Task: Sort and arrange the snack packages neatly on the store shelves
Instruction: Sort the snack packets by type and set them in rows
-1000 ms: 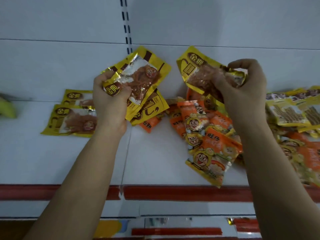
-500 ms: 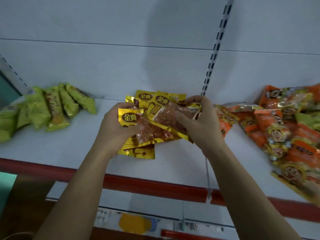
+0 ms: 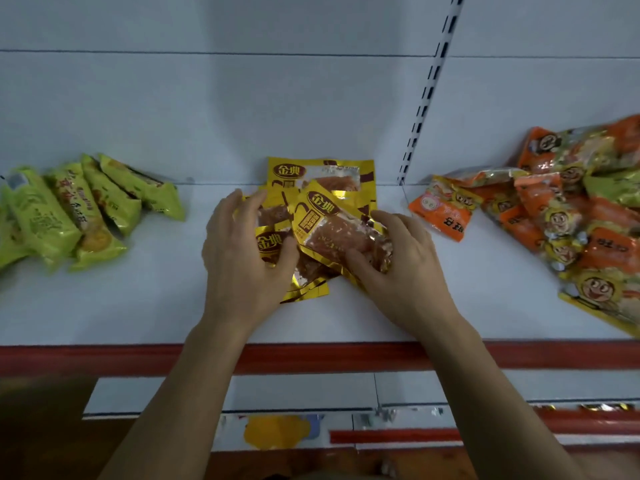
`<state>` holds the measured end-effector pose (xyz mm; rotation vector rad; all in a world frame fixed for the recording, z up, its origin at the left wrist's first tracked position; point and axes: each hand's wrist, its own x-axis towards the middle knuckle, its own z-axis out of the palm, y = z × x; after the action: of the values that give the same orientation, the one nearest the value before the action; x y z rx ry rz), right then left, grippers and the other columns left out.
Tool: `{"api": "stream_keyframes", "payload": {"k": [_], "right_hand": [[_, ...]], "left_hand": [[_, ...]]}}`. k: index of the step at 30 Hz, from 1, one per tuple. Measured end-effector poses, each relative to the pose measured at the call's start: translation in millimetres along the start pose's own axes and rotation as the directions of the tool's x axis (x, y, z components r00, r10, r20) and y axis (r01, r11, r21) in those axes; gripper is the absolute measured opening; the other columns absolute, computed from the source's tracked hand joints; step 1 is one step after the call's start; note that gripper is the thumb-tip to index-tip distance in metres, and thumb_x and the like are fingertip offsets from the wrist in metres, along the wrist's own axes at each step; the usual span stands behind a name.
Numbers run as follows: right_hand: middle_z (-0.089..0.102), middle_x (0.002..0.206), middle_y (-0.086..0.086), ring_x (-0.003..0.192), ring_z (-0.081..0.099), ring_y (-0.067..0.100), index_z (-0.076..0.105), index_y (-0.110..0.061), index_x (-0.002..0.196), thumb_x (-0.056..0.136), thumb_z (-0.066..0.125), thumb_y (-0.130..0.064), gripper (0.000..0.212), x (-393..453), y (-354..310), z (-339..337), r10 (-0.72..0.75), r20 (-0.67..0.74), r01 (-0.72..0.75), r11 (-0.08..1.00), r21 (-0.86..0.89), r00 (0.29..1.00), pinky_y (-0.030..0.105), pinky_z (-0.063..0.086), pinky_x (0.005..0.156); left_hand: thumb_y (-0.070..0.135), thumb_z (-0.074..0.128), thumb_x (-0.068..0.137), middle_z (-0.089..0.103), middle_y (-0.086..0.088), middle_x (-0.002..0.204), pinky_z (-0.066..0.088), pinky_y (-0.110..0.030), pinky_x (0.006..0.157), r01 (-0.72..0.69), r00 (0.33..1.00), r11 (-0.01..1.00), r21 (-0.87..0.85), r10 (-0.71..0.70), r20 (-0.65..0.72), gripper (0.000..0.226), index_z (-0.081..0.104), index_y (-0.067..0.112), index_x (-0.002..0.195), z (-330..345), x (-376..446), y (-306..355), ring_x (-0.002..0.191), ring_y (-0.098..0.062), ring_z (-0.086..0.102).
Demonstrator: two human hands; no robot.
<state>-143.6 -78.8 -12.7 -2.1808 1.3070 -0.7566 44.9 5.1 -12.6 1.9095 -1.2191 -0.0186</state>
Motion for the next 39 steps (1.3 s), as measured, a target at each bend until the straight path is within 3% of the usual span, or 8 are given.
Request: {"api": "stream_keyframes", "payload": {"k": [3, 8, 12, 16, 21, 27, 32, 39], "right_hand": [[0.047, 0.146, -0.002, 0.138, 0.038, 0.017, 0.047, -0.024, 0.146, 0.096, 0.061, -0.043, 0.056, -5.3, 2.5, -13.5, -0.033, 0.008, 0.033, 0.999, -0.029, 0.999, 0.033, 0.035, 0.109], [0.042, 0.154, -0.007, 0.144, 0.033, 0.012, 0.039, -0.025, 0.152, 0.101, 0.056, -0.03, 0.054, -19.2, 13.3, -54.6, 0.003, 0.044, 0.001, 0.997, -0.078, 0.999, 0.015, 0.023, 0.105], [0.03, 0.163, -0.005, 0.152, 0.021, 0.014, 0.025, -0.023, 0.159, 0.103, 0.052, -0.036, 0.064, -27.6, 34.6, -96.5, 0.098, 0.051, -0.087, 0.978, -0.188, 0.994, 0.025, 0.02, 0.116], [0.018, 0.167, -0.009, 0.154, 0.012, 0.011, 0.015, -0.026, 0.162, 0.104, 0.046, -0.042, 0.067, -43.1, 61.9, -142.7, 0.217, 0.039, -0.203, 0.951, -0.232, 0.975, 0.029, 0.015, 0.12], [0.014, 0.168, -0.007, 0.155, 0.006, 0.011, 0.013, -0.023, 0.162, 0.105, 0.042, -0.045, 0.068, -58.2, 109.6, -200.1, 0.27, -0.035, -0.27, 0.929, -0.254, 0.962, 0.033, 0.011, 0.123], [0.015, 0.167, -0.012, 0.155, 0.01, 0.011, 0.014, -0.029, 0.161, 0.103, 0.042, -0.048, 0.067, -62.1, 192.0, -267.6, 0.277, -0.095, -0.293, 0.923, -0.251, 0.956, 0.031, 0.013, 0.121], [0.032, 0.161, -0.009, 0.149, 0.025, 0.012, 0.027, -0.027, 0.158, 0.102, 0.049, -0.043, 0.063, -42.4, 263.1, -323.2, 0.223, -0.156, -0.251, 0.95, -0.188, 0.962, 0.02, 0.019, 0.105], [0.055, 0.139, -0.009, 0.132, 0.046, 0.02, 0.049, -0.031, 0.143, 0.093, 0.067, -0.03, 0.054, 6.3, 325.7, -362.7, 0.084, -0.197, -0.122, 0.975, -0.187, 0.977, 0.032, 0.034, 0.1]], "left_hand": [[0.042, 0.046, 0.094, 0.041, -0.01, 0.154, 0.033, -0.058, 0.114, -0.063, 0.998, 0.998, 0.014, 0.064, -0.017, 0.062, 0.041, 0.017, 0.15, -4.3, 8.0, 13.5, 0.148, -0.029, 0.031], [0.044, 0.046, 0.098, 0.035, -0.005, 0.161, 0.026, -0.046, 0.123, -0.2, 0.957, 0.98, 0.016, 0.192, 0.216, 0.066, 0.034, 0.016, 0.156, 8.9, 23.3, 58.7, 0.151, -0.02, 0.026], [0.046, 0.051, 0.1, 0.024, -0.004, 0.166, 0.018, -0.048, 0.125, -0.328, 0.842, 0.944, 0.02, 0.283, 0.46, 0.069, 0.029, 0.016, 0.158, 44.7, 22.2, 93.1, 0.155, -0.018, 0.015], [0.052, 0.047, 0.099, 0.015, 0.001, 0.169, 0.007, -0.054, 0.125, -0.455, 0.759, 0.889, 0.056, 0.354, 0.546, 0.071, 0.024, 0.021, 0.159, 80.4, 17.9, 130.8, 0.156, -0.017, 0.006], [0.057, 0.049, 0.096, 0.007, 0.001, 0.17, 0.008, -0.054, 0.125, -0.52, 0.664, 0.853, 0.043, 0.372, 0.649, 0.078, 0.019, 0.022, 0.159, 124.6, 6.5, 186.7, 0.156, -0.017, 0.0], [0.065, 0.058, 0.088, 0.013, 0.005, 0.167, 0.022, -0.056, 0.121, -0.438, 0.687, 0.895, 0.082, 0.275, 0.673, 0.09, 0.019, 0.025, 0.159, 189.1, 0.5, 261.5, 0.155, -0.018, 0.009], [0.065, 0.051, 0.092, 0.018, 0.003, 0.166, 0.022, -0.053, 0.122, -0.405, 0.743, 0.9, 0.162, 0.221, 0.632, 0.082, 0.022, 0.026, 0.158, 240.6, 0.8, 322.8, 0.154, -0.018, 0.015], [0.05, 0.059, 0.095, 0.038, 0.0, 0.158, 0.033, -0.043, 0.116, -0.379, 0.824, 0.909, 0.175, 0.245, 0.512, 0.071, 0.033, 0.022, 0.156, 285.9, 6.8, 379.8, 0.145, -0.021, 0.035]]}}
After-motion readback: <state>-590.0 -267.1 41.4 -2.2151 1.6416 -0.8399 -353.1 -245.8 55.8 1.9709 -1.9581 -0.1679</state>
